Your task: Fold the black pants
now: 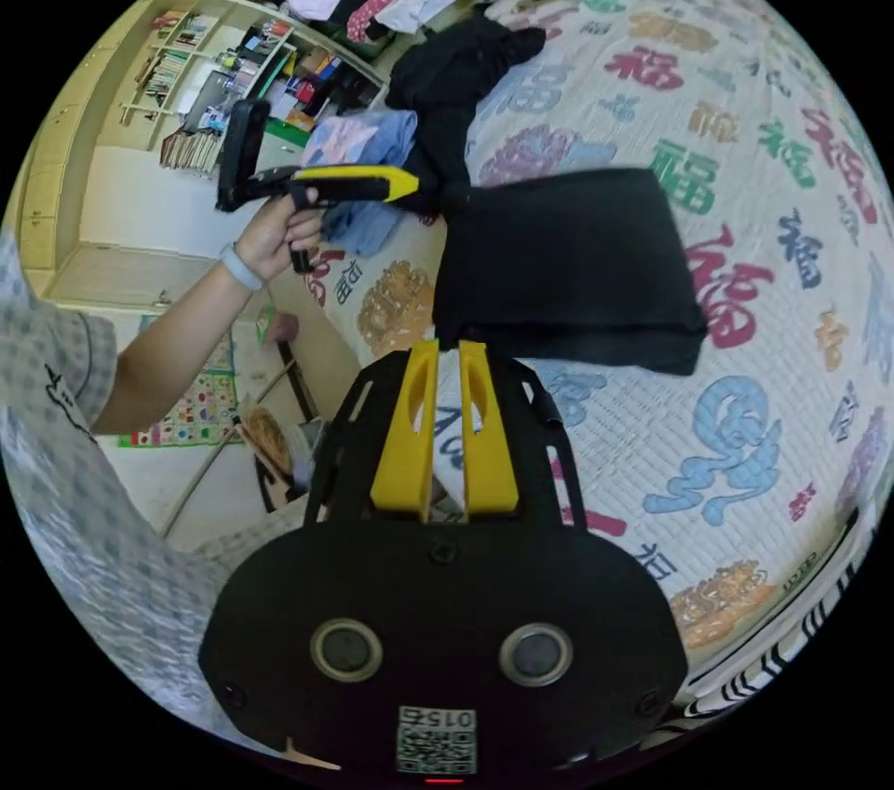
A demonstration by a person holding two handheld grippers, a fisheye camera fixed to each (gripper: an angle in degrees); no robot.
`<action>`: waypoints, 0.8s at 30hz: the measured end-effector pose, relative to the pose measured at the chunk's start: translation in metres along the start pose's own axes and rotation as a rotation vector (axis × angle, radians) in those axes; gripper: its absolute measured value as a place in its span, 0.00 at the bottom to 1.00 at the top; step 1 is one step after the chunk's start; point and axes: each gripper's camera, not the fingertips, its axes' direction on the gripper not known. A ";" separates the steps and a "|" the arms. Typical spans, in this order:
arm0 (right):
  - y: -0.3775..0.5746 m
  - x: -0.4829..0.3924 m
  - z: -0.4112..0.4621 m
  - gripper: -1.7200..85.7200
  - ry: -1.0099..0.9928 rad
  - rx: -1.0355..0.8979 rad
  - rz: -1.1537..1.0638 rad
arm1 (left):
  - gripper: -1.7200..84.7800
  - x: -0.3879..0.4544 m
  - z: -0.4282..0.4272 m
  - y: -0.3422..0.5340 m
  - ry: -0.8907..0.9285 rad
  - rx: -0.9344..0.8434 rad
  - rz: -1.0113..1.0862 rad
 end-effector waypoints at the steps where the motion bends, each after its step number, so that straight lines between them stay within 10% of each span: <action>1: -0.008 0.000 -0.005 0.07 0.052 0.045 -0.016 | 0.09 0.008 -0.010 0.003 0.031 0.064 -0.010; 16: -0.082 0.059 0.053 0.04 -0.023 -0.160 -0.006 | 0.10 -0.028 0.000 0.036 -0.086 -0.047 -0.246; 24: -0.127 0.165 -0.007 0.17 -0.098 -0.071 0.110 | 0.20 -0.078 -0.032 0.114 0.234 0.174 -0.650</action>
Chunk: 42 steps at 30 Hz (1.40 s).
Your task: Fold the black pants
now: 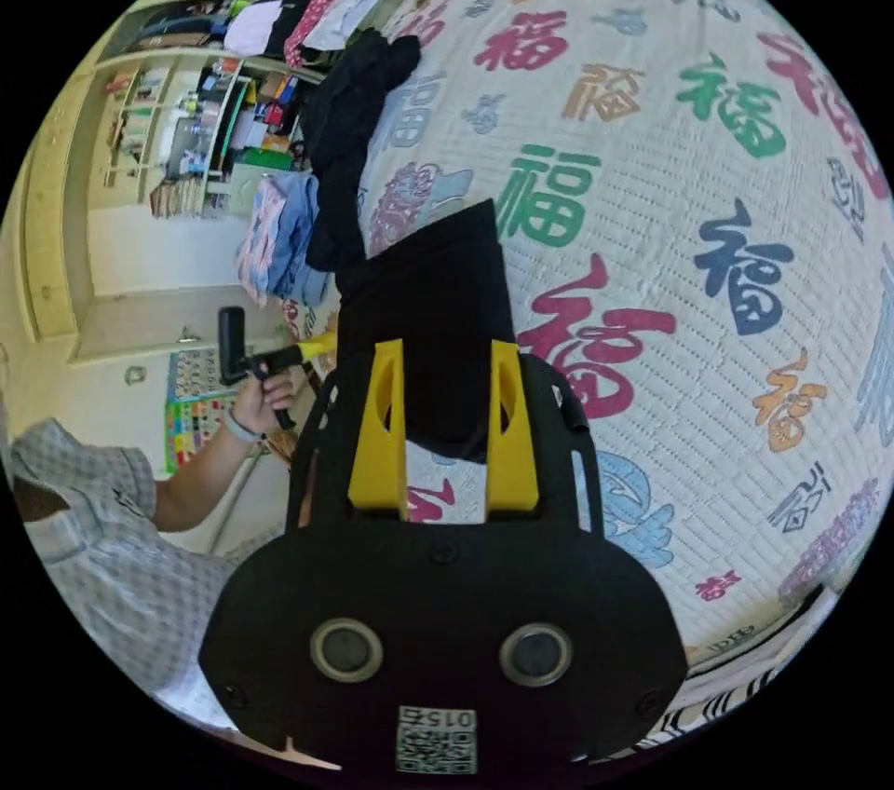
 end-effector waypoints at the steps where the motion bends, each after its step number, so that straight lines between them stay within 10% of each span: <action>1: -0.010 0.016 0.003 0.18 -0.051 -0.024 0.027 | 0.20 -0.009 0.003 -0.001 0.023 -0.009 -0.025; 14: -0.078 0.088 0.059 0.14 -0.465 -0.297 0.100 | 0.15 -0.027 0.014 -0.047 0.245 -0.193 0.032; 24: -0.091 -0.017 0.022 0.12 -0.579 -0.098 -0.006 | 0.10 0.055 -0.119 -0.073 0.272 -0.161 0.154; 32: -0.169 -0.197 0.117 0.12 -0.714 0.089 -0.054 | 0.11 0.066 -0.337 -0.146 -0.105 -0.189 0.200; 42: -0.200 -0.231 0.201 0.13 -0.474 -0.144 0.014 | 0.15 0.037 -0.307 -0.180 -0.528 -0.377 0.029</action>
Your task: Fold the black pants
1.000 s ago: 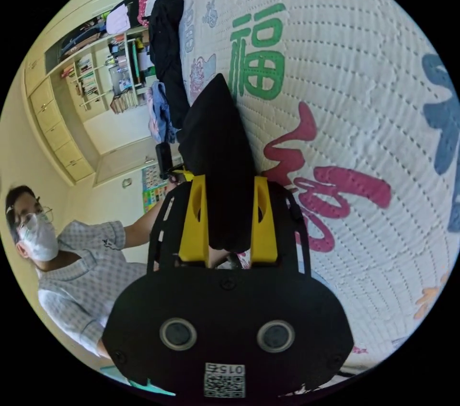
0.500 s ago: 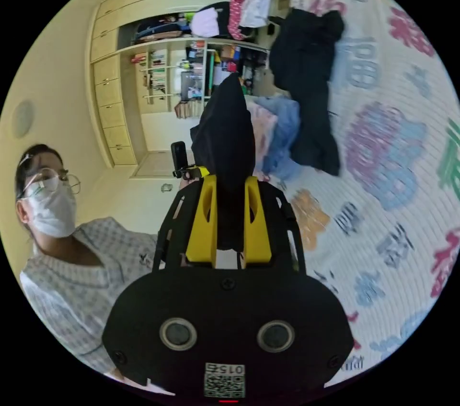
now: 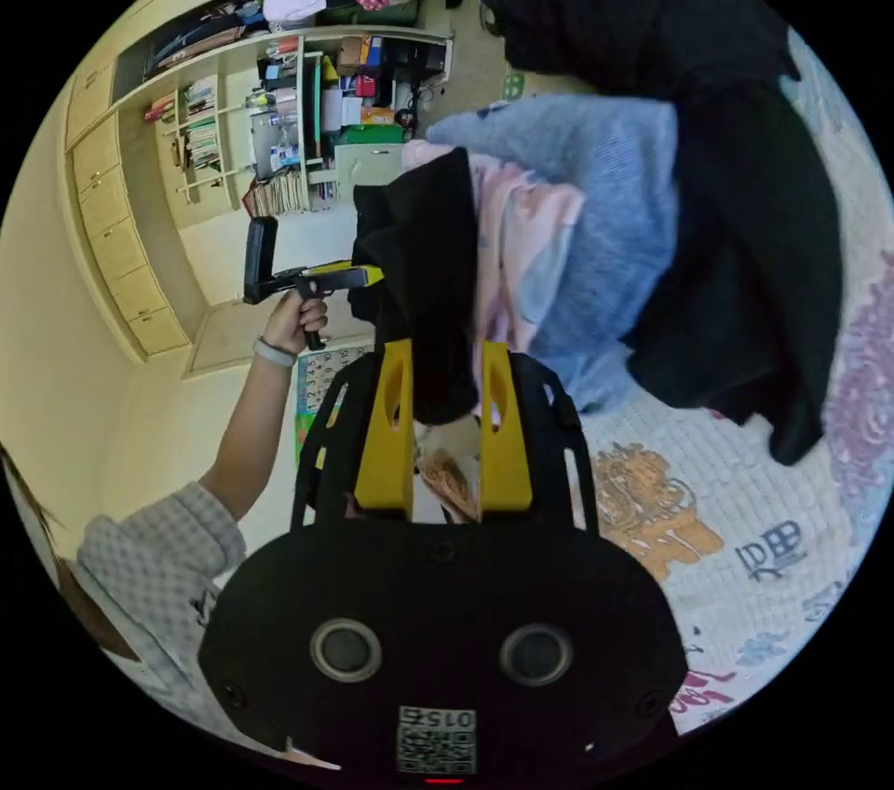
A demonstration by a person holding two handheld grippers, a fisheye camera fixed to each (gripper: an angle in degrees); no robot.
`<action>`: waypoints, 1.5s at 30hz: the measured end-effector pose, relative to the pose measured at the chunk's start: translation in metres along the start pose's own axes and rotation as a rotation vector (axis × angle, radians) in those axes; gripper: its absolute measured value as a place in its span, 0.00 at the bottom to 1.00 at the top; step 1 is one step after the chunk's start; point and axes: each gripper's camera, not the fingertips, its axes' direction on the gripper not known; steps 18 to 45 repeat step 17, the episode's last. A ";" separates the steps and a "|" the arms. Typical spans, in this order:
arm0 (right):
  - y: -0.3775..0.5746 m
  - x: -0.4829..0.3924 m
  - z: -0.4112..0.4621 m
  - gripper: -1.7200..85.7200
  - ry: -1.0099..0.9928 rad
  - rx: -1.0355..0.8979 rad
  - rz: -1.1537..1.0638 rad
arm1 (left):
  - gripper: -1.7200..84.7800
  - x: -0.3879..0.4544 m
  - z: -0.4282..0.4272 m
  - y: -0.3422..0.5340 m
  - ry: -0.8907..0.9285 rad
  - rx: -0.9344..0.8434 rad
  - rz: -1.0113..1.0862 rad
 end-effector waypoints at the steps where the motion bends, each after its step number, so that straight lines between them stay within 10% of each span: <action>1: 0.007 -0.001 -0.013 0.13 0.041 0.013 -0.022 | 0.14 0.006 -0.009 0.010 0.020 0.062 -0.026; 8: 0.050 0.023 -0.094 0.13 0.205 0.181 0.091 | 0.15 0.123 -0.098 0.039 -0.137 0.488 0.122; 17: 0.088 -0.004 -0.097 0.12 0.090 0.319 0.126 | 0.18 0.316 0.008 -0.137 -0.160 0.171 0.499; 45: 0.088 -0.004 -0.097 0.12 0.090 0.319 0.126 | 0.18 0.316 0.008 -0.137 -0.160 0.171 0.499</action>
